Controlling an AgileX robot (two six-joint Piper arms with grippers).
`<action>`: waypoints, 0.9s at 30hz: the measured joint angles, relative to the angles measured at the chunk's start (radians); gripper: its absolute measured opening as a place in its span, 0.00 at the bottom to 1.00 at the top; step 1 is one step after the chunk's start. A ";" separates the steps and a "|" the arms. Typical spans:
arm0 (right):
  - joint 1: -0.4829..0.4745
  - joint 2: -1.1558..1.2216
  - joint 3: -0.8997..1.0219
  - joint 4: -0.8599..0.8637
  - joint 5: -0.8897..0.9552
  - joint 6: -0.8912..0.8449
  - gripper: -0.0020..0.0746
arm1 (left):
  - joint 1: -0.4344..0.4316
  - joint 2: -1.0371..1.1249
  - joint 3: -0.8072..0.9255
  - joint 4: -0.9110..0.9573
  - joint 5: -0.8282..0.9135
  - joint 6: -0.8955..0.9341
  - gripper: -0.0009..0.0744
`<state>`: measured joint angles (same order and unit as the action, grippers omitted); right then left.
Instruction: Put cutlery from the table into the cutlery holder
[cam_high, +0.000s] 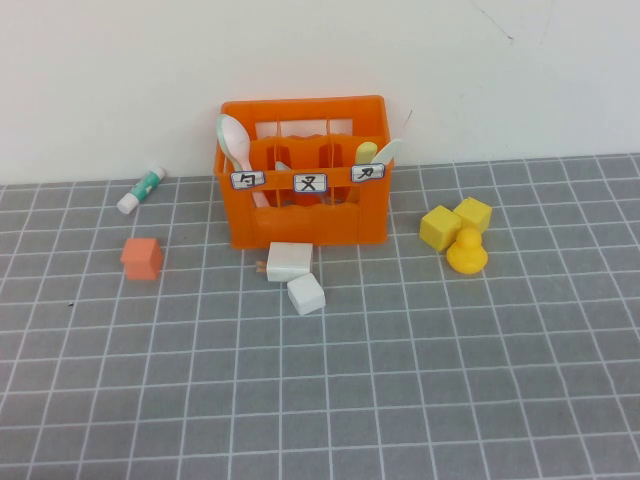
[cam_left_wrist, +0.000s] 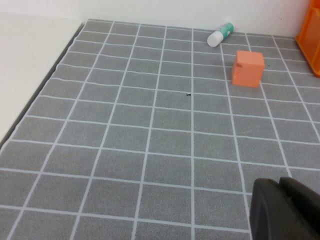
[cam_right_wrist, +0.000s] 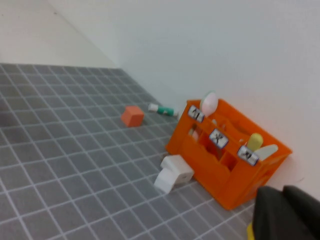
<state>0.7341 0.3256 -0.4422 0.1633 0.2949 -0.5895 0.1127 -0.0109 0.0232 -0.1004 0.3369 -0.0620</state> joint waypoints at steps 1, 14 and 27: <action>0.000 0.000 0.009 0.000 0.000 0.005 0.05 | 0.000 0.000 0.000 0.000 0.000 0.000 0.01; -0.168 -0.036 0.331 -0.013 -0.161 0.231 0.05 | 0.000 0.000 0.000 0.000 0.000 -0.004 0.01; -0.656 -0.326 0.470 -0.217 -0.133 0.462 0.05 | 0.000 0.000 0.000 0.000 0.000 -0.004 0.01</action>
<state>0.0784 0.0000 0.0280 -0.0535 0.1615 -0.1271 0.1127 -0.0109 0.0232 -0.1004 0.3369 -0.0659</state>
